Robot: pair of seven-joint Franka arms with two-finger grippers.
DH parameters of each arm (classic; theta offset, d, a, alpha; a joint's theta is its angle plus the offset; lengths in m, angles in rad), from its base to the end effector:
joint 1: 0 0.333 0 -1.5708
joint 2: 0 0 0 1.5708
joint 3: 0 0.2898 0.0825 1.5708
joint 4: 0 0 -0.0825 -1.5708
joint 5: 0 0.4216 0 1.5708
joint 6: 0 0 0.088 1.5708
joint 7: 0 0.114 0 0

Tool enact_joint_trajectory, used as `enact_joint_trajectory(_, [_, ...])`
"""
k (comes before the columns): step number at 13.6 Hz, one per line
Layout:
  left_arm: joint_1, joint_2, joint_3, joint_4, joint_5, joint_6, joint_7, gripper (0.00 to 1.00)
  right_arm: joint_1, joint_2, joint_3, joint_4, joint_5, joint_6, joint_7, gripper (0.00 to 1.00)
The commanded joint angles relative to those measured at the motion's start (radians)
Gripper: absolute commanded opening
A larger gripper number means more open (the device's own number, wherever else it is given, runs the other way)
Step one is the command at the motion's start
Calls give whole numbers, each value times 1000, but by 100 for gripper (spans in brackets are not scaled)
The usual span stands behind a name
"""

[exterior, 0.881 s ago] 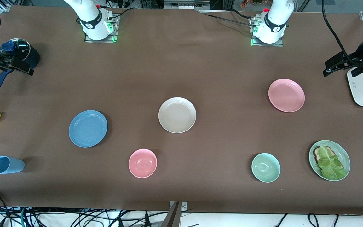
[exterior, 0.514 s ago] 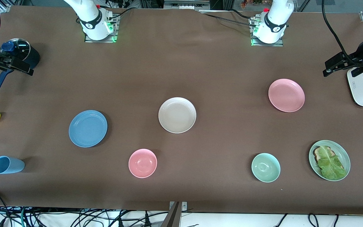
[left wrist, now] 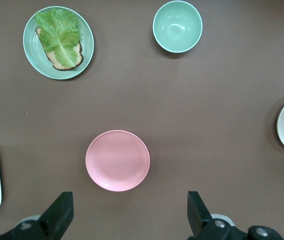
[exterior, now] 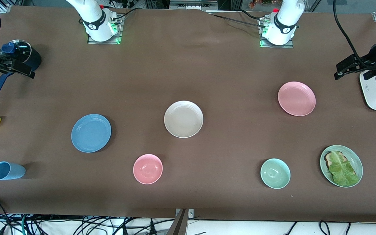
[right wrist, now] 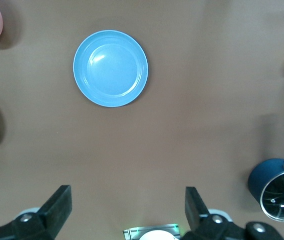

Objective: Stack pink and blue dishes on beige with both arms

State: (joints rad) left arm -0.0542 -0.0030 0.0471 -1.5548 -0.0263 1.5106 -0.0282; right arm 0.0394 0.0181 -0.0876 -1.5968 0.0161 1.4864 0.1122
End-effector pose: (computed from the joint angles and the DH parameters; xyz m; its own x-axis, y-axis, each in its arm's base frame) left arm 0.5848 -0.0072 0.5961 0.9989 0.0195 -0.0419 0.0206 -0.9995 0.0253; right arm 0.5846 -0.0259 0.5608 0.9790 -0.1581 -0.1289 -0.1595 -0.9872 -0.0001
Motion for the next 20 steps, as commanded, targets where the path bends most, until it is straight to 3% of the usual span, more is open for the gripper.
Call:
enact_joint_trajectory(1, [8,5,-4,10,-15,-1,17,100,-3,6,3,20,1,-20,-6,100])
enact_joint_trajectory(8, [14,14,-4,7,-14,-4,1,100,-3,6,3,20,1,-20,-6,100])
enact_joint_trajectory(15, [34,153,2,12,28,2,13,100,-3,5,5,18,-4,-15,-54,100])
enact_joint_trajectory(20, [83,152,13,-37,16,19,103,100,-1,6,8,18,-13,2,-97,100])
